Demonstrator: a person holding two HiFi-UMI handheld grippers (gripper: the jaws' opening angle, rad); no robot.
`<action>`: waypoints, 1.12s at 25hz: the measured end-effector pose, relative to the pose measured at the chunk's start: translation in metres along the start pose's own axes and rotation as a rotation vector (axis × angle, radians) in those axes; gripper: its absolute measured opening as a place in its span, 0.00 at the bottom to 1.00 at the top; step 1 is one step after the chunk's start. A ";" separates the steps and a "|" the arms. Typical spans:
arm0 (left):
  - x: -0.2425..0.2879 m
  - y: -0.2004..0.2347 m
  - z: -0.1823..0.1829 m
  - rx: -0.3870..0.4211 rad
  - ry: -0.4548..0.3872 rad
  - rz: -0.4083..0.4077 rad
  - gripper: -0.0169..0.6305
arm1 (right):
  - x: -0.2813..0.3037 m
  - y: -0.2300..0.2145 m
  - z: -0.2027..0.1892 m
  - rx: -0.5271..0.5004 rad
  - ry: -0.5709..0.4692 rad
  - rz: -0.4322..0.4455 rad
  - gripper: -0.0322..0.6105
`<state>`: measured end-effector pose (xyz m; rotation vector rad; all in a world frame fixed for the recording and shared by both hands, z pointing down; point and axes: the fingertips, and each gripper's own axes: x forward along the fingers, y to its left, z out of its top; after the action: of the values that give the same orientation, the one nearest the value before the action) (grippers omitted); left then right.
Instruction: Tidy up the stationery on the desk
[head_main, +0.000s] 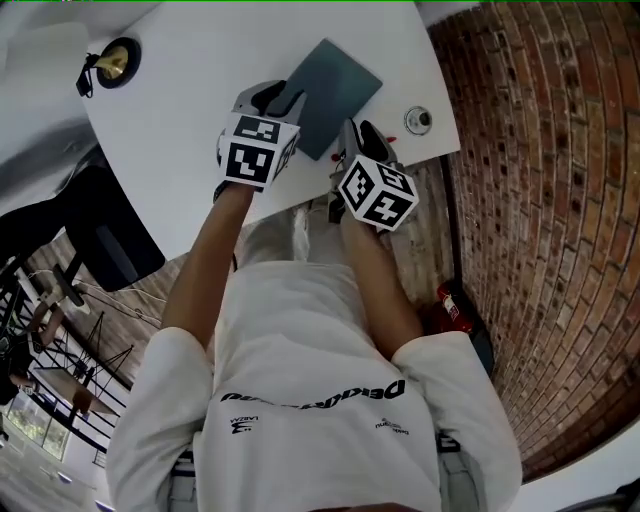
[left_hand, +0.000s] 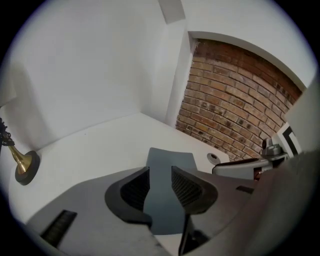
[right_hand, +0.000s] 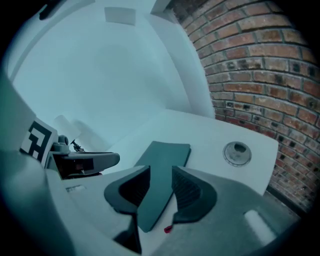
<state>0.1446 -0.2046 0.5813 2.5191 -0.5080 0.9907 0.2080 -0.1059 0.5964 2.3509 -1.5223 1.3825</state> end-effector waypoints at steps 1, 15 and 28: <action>0.006 0.004 -0.003 0.005 0.018 -0.003 0.23 | 0.005 -0.003 -0.002 0.010 0.007 -0.010 0.24; 0.067 0.029 -0.034 0.003 0.190 -0.077 0.27 | 0.046 -0.022 -0.021 0.065 0.096 -0.091 0.29; 0.074 0.026 -0.041 -0.014 0.234 -0.167 0.27 | 0.059 -0.025 -0.034 0.062 0.137 -0.116 0.24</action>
<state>0.1602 -0.2216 0.6664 2.3470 -0.2300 1.1906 0.2124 -0.1204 0.6673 2.2838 -1.3047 1.5485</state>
